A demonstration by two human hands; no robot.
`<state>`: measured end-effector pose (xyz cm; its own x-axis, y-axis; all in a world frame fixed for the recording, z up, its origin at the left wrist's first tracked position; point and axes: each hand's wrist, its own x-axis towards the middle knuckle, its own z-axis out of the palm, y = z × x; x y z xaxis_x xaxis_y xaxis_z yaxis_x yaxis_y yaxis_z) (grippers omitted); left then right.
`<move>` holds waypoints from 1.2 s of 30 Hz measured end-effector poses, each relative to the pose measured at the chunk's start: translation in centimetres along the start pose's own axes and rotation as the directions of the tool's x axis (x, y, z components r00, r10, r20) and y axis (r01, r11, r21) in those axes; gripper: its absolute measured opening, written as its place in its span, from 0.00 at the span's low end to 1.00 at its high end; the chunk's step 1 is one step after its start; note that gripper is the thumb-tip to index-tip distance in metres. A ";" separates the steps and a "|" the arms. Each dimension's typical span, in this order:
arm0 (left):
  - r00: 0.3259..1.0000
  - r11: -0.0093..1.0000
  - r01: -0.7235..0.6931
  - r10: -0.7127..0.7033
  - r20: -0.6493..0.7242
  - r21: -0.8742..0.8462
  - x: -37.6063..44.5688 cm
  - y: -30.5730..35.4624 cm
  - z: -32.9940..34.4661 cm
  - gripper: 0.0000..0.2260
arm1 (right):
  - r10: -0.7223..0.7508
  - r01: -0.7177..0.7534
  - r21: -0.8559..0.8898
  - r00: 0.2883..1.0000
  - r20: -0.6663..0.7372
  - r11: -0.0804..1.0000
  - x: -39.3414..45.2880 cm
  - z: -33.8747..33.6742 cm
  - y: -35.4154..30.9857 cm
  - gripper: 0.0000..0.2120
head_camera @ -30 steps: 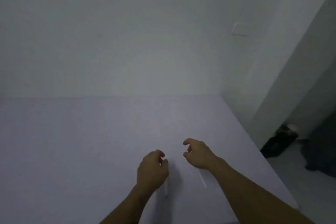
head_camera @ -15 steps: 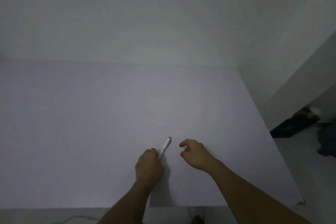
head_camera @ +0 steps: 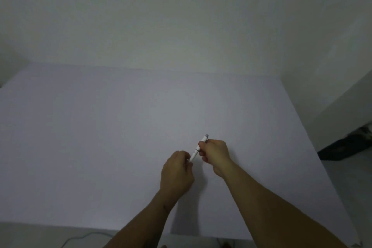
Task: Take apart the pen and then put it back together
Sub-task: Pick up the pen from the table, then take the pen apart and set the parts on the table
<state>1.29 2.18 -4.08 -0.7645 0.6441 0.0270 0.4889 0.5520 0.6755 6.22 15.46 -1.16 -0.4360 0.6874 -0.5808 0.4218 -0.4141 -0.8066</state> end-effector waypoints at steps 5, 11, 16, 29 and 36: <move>0.992 0.994 0.086 -0.091 0.087 0.067 1.0 -0.7 -1.2 0.04 | 0.087 -0.060 0.230 0.990 -0.112 0.971 1.5 1.2 -0.4 0.07; 0.974 0.979 0.202 -0.205 0.098 0.040 -0.4 -2.8 -1.9 0.01 | -0.112 0.078 -0.579 0.993 -0.024 0.812 2.8 -1.6 0.2 0.05; 0.955 0.958 0.285 -0.283 0.087 -0.012 0.0 -3.0 -2.6 0.02 | -0.171 0.097 -0.764 0.985 -0.017 0.638 2.1 -0.3 3.0 0.08; 0.953 0.950 0.293 -0.281 0.113 -0.108 -0.6 -2.2 -3.3 0.06 | -0.344 0.220 -0.609 0.934 -0.092 0.762 -0.5 0.6 2.1 0.08; 0.988 0.979 0.149 -0.140 0.071 -0.143 -0.7 0.3 -3.8 0.09 | -0.095 0.095 0.010 0.995 0.009 0.995 -4.4 1.7 0.3 0.07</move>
<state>0.37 -0.11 -1.14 -0.7938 0.5962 -0.1200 0.3047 0.5606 0.7700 6.88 11.30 1.01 -0.4811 0.7185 -0.5023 0.3703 -0.3527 -0.8593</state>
